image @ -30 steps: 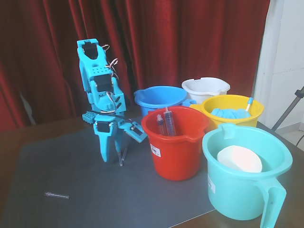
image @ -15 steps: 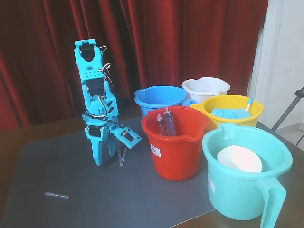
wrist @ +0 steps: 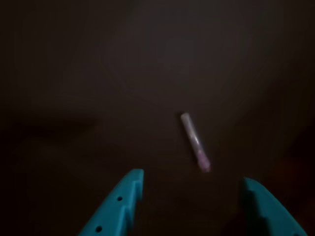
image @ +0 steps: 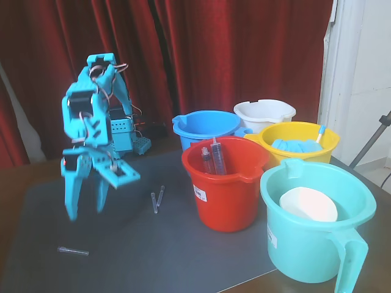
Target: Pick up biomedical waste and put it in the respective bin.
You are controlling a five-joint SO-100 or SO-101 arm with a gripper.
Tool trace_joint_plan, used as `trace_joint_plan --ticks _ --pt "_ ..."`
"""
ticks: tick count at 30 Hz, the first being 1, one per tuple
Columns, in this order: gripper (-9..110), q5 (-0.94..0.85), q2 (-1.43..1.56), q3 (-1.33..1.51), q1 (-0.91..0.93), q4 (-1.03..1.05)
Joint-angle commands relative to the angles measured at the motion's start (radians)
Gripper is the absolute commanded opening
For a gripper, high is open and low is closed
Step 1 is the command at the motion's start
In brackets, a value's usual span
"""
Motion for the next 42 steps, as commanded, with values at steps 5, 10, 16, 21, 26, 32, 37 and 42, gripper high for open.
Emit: trace_joint_plan --ticks 5,10,16,21,26,32,37,42 --pt "21 -0.117 -0.21 -0.302 0.009 0.072" --pt "21 -0.126 -0.325 -0.482 0.015 0.195" --pt "21 -0.198 -0.405 -0.621 0.017 0.256" --pt "21 -0.291 -0.465 -0.689 0.017 0.259" --pt "21 -0.376 -0.549 -0.758 0.018 0.265" --pt "21 -0.446 -0.581 -0.821 0.02 0.342" --pt "21 -0.456 -0.581 -0.876 0.083 0.426" --pt "21 -0.512 -0.58 -0.885 0.1 0.433"
